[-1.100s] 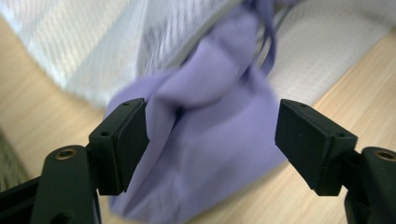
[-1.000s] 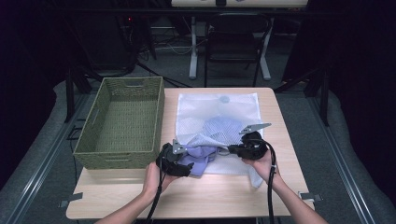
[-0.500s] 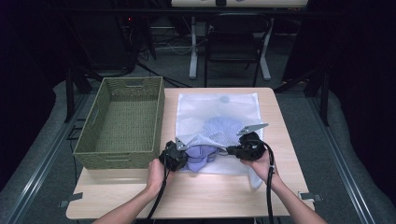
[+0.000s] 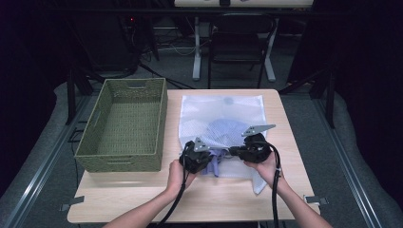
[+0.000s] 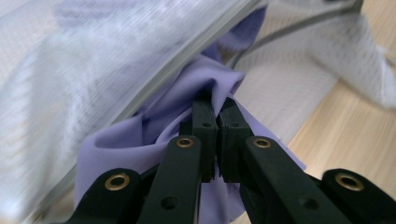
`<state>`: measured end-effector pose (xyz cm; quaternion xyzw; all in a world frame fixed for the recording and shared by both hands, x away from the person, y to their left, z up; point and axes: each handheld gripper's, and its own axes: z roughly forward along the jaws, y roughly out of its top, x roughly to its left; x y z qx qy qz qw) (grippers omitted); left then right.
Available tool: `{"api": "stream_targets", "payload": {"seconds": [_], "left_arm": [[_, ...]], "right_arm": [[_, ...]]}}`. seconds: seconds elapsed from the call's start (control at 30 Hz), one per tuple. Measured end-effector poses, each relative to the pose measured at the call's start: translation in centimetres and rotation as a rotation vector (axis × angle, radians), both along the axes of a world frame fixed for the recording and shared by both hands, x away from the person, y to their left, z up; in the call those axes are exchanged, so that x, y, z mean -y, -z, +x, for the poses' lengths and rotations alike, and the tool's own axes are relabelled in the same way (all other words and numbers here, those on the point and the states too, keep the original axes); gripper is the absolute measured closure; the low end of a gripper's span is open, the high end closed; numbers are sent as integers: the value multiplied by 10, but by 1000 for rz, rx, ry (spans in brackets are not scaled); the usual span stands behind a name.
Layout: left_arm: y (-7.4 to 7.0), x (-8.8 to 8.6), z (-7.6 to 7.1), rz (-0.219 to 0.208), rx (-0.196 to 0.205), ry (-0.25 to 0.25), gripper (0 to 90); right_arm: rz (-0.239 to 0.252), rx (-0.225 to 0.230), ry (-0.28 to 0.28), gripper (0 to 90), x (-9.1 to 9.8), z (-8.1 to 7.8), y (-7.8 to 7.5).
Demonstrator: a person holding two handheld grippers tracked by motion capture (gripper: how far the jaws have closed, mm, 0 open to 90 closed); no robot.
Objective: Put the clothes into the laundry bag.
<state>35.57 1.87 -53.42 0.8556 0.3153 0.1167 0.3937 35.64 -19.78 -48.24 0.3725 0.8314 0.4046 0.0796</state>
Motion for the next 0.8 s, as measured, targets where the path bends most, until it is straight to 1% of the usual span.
{"api": "stream_targets", "payload": {"seconds": [0.1,0.13,0.17,0.2,0.23,0.3,0.33,0.37,0.4,0.43,0.5,0.53,0.6,0.7,0.77,0.8], "left_arm": [[8,13,8,-6,5,2,876],[13,16,10,7,12,-3,873],[18,18,13,13,-1,-2,869],[22,18,16,12,-31,2,862],[26,18,16,27,-44,7,839],[28,13,15,56,-59,30,794],[27,11,13,64,-62,37,759],[25,7,11,68,-64,42,706],[21,3,10,70,-72,50,673],[17,0,8,67,-70,55,621],[7,-6,4,77,-69,58,522],[3,-9,1,74,-67,61,490],[-3,-15,-4,76,-65,58,439],[-6,-23,-10,95,-59,37,386],[-5,-30,-14,126,-52,12,357],[-4,-33,-15,139,-56,2,346]], "right_arm": [[2,-1,-3,873,1,0,0],[-1,-3,-5,873,1,0,1],[-4,-7,-3,873,2,1,3],[-13,-16,-1,873,2,1,6],[-24,-23,-5,873,3,3,10],[-45,-36,-6,873,4,4,16],[-53,-41,-4,873,4,5,18],[-51,-43,0,873,5,5,19],[-50,-44,2,873,6,5,19],[-53,-37,4,873,6,5,19],[-50,-34,3,873,6,5,18],[-49,-31,0,873,6,5,17],[-49,-30,-4,873,6,4,17],[-50,-30,0,873,5,5,16],[-51,-28,-2,873,4,4,16],[-51,-27,-4,873,4,4,15]]}}
